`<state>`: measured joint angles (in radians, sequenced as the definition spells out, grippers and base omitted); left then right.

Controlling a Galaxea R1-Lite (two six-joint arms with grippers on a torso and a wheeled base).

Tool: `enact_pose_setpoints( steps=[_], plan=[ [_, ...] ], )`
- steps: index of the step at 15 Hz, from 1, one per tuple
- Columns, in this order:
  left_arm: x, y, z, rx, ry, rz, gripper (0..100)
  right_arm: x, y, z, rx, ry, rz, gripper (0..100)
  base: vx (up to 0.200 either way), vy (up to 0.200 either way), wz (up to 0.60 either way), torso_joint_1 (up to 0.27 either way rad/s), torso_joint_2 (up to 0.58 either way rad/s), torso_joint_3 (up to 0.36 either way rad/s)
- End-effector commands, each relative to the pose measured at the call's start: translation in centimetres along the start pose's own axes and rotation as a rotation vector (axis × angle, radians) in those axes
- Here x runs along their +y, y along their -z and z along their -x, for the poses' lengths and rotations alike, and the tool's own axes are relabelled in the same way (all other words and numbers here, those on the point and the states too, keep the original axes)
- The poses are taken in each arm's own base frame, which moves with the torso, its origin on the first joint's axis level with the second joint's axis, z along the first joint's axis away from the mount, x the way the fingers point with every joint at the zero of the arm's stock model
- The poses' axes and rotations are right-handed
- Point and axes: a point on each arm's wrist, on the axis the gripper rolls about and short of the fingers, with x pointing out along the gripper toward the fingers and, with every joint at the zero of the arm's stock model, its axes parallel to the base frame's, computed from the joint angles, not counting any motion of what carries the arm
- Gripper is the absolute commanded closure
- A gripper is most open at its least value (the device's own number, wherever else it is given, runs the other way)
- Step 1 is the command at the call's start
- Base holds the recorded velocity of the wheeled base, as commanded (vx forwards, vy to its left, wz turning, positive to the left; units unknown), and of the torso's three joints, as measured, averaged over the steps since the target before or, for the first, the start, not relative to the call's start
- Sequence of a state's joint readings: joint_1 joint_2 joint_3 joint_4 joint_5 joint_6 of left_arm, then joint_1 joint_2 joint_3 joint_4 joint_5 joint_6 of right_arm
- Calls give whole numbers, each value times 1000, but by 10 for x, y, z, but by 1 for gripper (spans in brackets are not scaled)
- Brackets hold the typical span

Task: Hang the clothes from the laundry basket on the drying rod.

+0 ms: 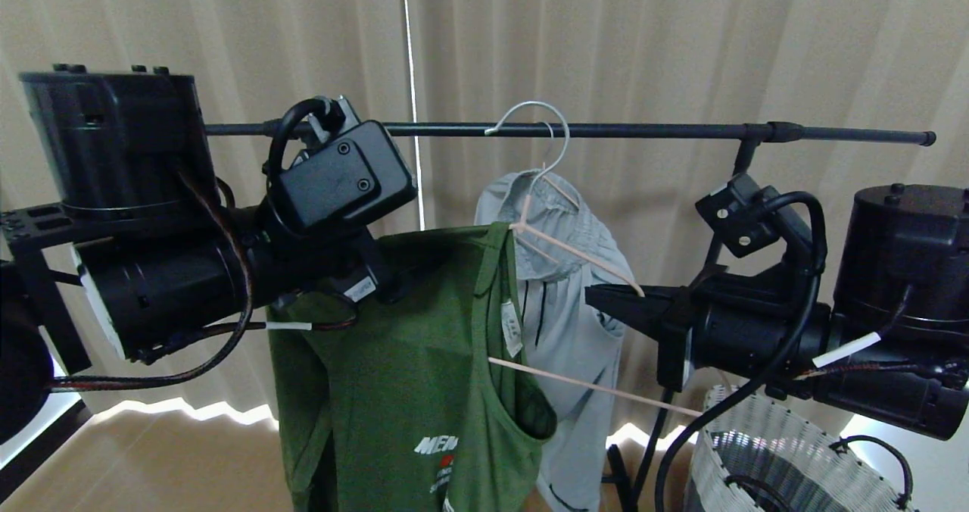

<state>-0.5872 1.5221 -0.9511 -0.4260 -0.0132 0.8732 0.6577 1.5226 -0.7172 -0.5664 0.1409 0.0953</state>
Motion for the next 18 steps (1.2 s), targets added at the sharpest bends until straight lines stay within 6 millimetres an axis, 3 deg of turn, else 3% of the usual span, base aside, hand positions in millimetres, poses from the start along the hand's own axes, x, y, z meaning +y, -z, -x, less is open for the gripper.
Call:
enact_pose_setpoints(
  steps=[1,2,15,16,18],
  plan=[
    [-1,4,-2,14,7,-3,0,0,1,0,-10,-6,6,100,0,0,0,0,0,0],
    [-2,4,-2,16,6,-3,100,0,1,0,-16,-7,7,100,0,0,0,0,0,0],
    [-5,7,4,22,11,0,100,1,2,1,-20,-6,13,100,0,0,0,0,0,0],
    [-6,7,4,22,11,2,100,1,2,1,-20,-6,13,0,0,0,0,0,0,0],
    [-4,10,4,74,-29,5,100,0,7,2,-14,3,10,0,0,0,0,0,0,0]
  ],
)
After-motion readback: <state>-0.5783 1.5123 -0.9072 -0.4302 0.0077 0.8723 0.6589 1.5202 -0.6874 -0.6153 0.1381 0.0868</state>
